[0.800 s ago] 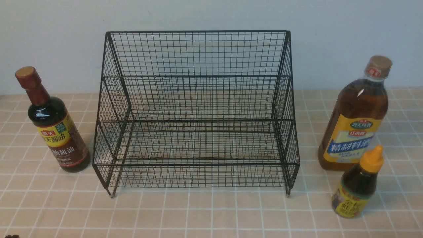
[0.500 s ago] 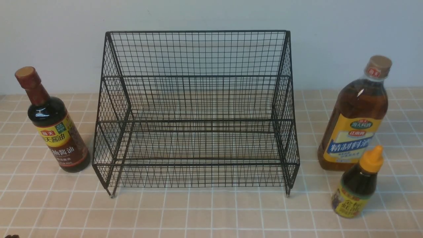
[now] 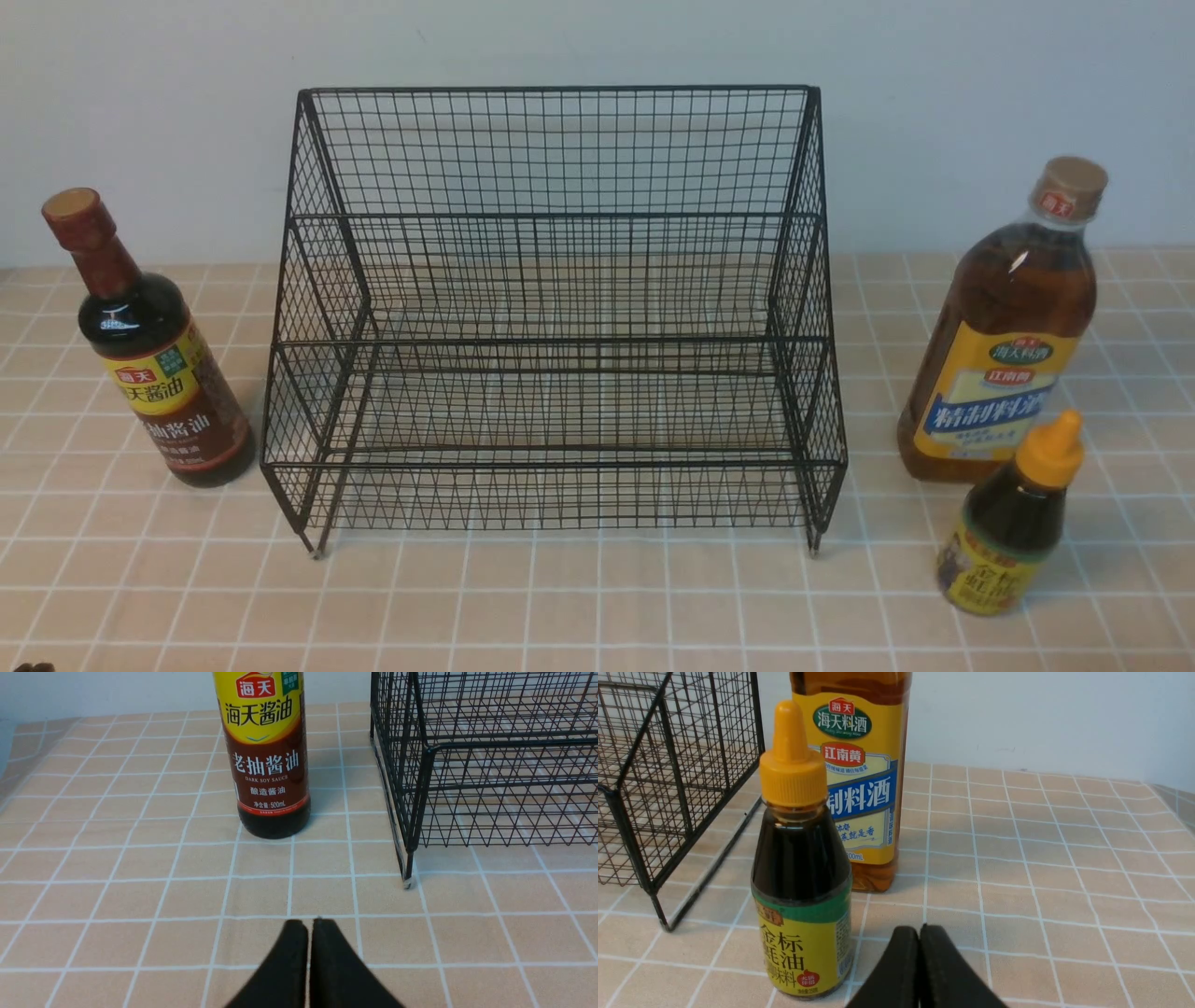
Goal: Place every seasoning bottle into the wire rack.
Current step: Use the right arm to grab the condiment bottle closest to it, then use the right arm to put the condiment bottle back on the shelf, then use the right arm to grab the condiment bottle closest to it
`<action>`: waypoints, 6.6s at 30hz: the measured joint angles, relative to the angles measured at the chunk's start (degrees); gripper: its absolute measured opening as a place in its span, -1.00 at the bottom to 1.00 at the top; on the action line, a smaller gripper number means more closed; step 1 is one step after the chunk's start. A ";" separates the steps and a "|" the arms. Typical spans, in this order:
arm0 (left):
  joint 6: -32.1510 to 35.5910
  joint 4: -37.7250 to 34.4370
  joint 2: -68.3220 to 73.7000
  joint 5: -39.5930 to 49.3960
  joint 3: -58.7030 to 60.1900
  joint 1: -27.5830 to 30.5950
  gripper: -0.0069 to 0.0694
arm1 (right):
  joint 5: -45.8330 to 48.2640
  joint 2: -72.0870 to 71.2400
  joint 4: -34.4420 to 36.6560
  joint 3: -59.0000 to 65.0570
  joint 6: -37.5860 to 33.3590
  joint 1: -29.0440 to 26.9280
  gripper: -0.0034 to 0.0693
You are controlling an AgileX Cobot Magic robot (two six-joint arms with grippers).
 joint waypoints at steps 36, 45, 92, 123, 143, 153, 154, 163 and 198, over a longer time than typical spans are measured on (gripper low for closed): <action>0.00 0.00 0.00 0.00 0.00 0.00 -0.84 | 12.40 28.97 24.27 -33.36 -7.65 0.00 -0.94; 0.00 0.00 0.00 0.02 0.00 0.00 -0.84 | 37.82 54.18 1.32 -51.86 4.17 0.00 -0.93; 0.00 0.00 0.00 0.02 0.00 0.00 -0.84 | 31.88 77.60 -2.96 -56.51 6.93 11.53 -0.08; 0.00 0.00 0.00 0.02 0.00 0.00 -0.84 | 25.85 83.64 -4.91 -77.50 12.45 33.08 -0.09; 0.00 0.00 0.00 0.02 0.00 0.00 -0.84 | 27.27 90.38 -7.71 -80.95 12.70 33.08 -0.09; 0.00 0.00 0.00 0.07 0.00 0.00 -0.84 | 28.67 93.56 -7.64 -80.95 12.70 33.18 -0.09; 0.00 0.00 0.00 0.07 0.00 0.00 -0.84 | 28.77 94.23 -7.64 -80.95 12.70 33.31 -0.09; 0.00 0.00 0.00 0.07 0.00 0.00 -0.84 | 29.08 96.22 -7.29 -80.95 12.70 34.31 0.03; 0.00 0.00 0.00 0.07 0.00 0.00 -0.84 | 35.37 80.75 -31.29 -81.46 33.46 19.06 0.72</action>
